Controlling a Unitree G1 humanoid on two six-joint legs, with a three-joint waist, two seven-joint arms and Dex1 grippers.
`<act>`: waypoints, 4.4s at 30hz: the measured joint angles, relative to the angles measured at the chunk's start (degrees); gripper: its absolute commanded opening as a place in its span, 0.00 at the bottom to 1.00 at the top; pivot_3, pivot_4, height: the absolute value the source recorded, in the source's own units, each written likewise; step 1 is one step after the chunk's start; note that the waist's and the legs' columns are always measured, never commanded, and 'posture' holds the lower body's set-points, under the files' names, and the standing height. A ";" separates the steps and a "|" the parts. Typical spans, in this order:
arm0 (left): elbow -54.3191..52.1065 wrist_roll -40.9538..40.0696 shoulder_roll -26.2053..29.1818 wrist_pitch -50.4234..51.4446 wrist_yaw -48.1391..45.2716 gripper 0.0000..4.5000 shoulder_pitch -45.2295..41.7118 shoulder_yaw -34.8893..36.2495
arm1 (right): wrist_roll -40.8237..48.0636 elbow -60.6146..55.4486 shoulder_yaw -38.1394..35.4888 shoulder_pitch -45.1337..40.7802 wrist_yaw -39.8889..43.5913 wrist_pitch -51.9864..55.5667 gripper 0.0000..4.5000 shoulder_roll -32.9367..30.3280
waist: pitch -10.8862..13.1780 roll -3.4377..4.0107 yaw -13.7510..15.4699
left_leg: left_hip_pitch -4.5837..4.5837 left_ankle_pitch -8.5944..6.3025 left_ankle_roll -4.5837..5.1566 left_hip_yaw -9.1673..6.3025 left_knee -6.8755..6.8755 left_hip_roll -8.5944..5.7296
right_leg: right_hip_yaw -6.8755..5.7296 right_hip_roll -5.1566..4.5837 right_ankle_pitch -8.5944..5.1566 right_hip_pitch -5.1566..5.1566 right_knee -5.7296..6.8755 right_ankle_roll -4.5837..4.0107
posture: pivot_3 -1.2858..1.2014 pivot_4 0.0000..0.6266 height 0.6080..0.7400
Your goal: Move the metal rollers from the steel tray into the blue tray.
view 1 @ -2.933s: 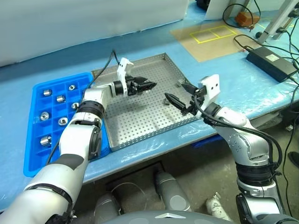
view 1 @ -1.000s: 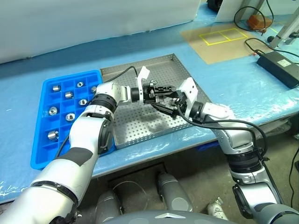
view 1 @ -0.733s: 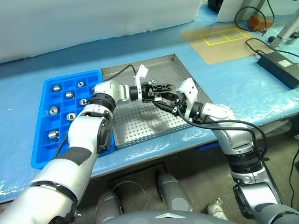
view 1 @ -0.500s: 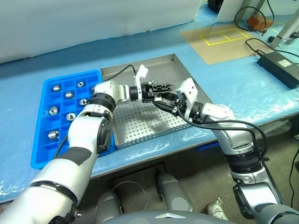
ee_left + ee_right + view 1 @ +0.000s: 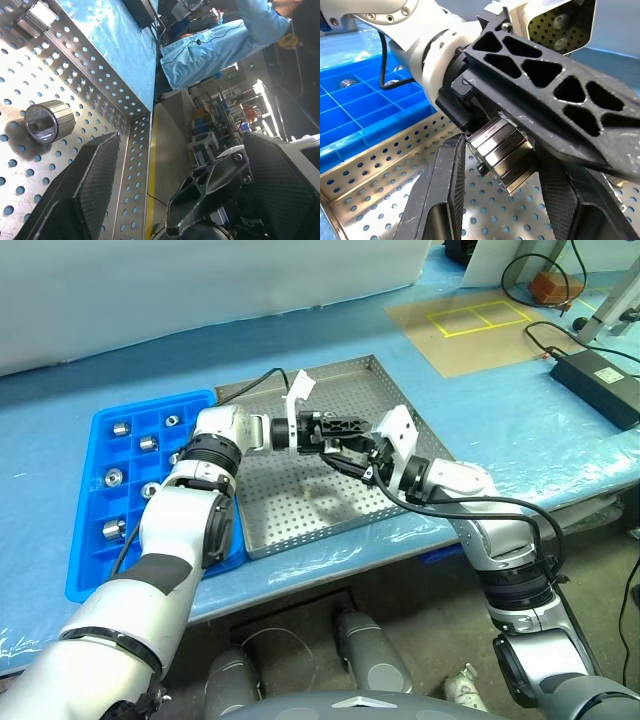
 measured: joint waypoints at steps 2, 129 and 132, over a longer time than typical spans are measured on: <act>-0.06 -0.01 1.89 -0.06 0.05 0.92 0.01 0.06 | -0.47 0.62 0.24 -0.14 -0.30 -0.33 0.38 -0.10 | 0.00 0.00 -0.06 | 0.02 0.00 -0.02 0.00 0.00 0.02 | 0.00 0.03 0.00 0.00 0.01 0.00 | 0.27 0.24 1.00; -79.07 -0.39 32.83 -16.28 10.01 0.29 55.72 7.71 | 6.32 16.69 3.56 -12.45 15.99 2.73 0.83 4.37 | 0.23 0.03 11.99 | 0.28 0.39 -0.88 0.19 -0.61 0.38 | 0.25 0.15 -0.33 -0.62 1.04 -0.37 | 0.49 0.24 1.00; -82.88 -2.07 33.03 -15.75 11.03 0.29 61.94 10.06 | 4.61 18.15 6.67 -13.15 19.10 0.56 0.83 5.29 | 0.23 0.00 14.32 | 0.28 0.40 -0.91 0.19 -0.64 0.39 | 0.22 0.14 -0.35 -0.61 1.04 -0.39 | 0.51 0.24 1.00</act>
